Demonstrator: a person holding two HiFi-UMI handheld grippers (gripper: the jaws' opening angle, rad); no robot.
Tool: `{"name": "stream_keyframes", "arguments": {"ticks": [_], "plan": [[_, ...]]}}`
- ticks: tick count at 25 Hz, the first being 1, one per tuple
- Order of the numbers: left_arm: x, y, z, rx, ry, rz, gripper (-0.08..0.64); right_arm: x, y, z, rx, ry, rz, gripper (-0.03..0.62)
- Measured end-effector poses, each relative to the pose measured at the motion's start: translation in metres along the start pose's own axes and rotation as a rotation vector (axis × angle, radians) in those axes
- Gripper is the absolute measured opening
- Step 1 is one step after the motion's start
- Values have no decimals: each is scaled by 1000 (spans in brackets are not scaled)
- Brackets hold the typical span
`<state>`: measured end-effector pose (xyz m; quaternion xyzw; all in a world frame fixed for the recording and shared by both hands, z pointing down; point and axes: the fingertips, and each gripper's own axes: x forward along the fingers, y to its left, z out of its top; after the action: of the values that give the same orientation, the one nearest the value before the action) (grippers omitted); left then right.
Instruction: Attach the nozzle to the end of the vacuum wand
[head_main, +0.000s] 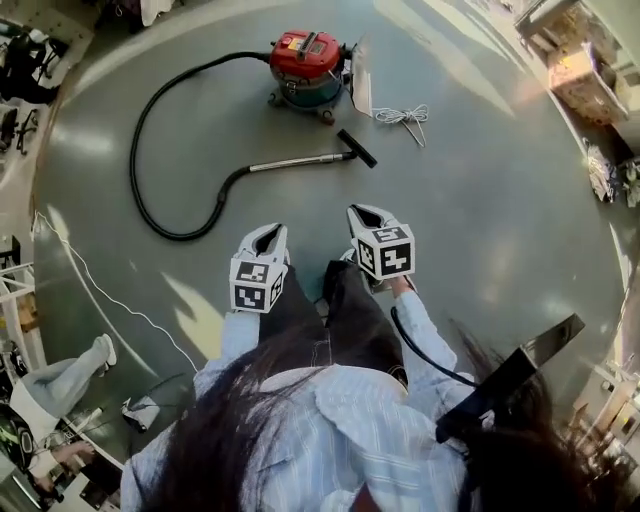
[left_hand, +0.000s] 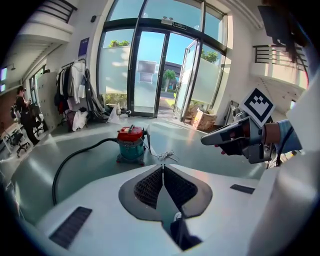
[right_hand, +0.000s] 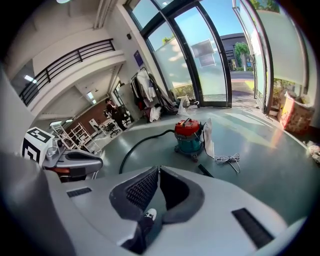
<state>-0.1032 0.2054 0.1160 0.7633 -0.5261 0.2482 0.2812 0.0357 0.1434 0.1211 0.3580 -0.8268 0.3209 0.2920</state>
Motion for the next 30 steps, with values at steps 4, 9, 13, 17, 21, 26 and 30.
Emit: {"name": "stream_keyframes", "arguments": {"ticks": [4,9,13,17,21,26,30], "plan": [[-24,13,8,54,-38,-19,14,-9,31,9,-8,-36,-19,18],[-64,30,15,46,-87,-82,14,-8,82,4,34,-66,-37,18],[-115,43,-11,52,-105,-155,14,-5,144,-16,72,-94,-46,18],[-162,75,-59,39,-91,-209,14,-2,208,-44,103,-118,-79,18],[-189,102,-102,21,-65,-244,14,-4,250,-72,163,-135,-113,18],[-211,95,-121,16,-64,-296,14,-29,273,-97,168,-131,-154,18],[-216,70,-118,19,-101,-320,14,-54,274,-110,161,-154,-161,18]]}}
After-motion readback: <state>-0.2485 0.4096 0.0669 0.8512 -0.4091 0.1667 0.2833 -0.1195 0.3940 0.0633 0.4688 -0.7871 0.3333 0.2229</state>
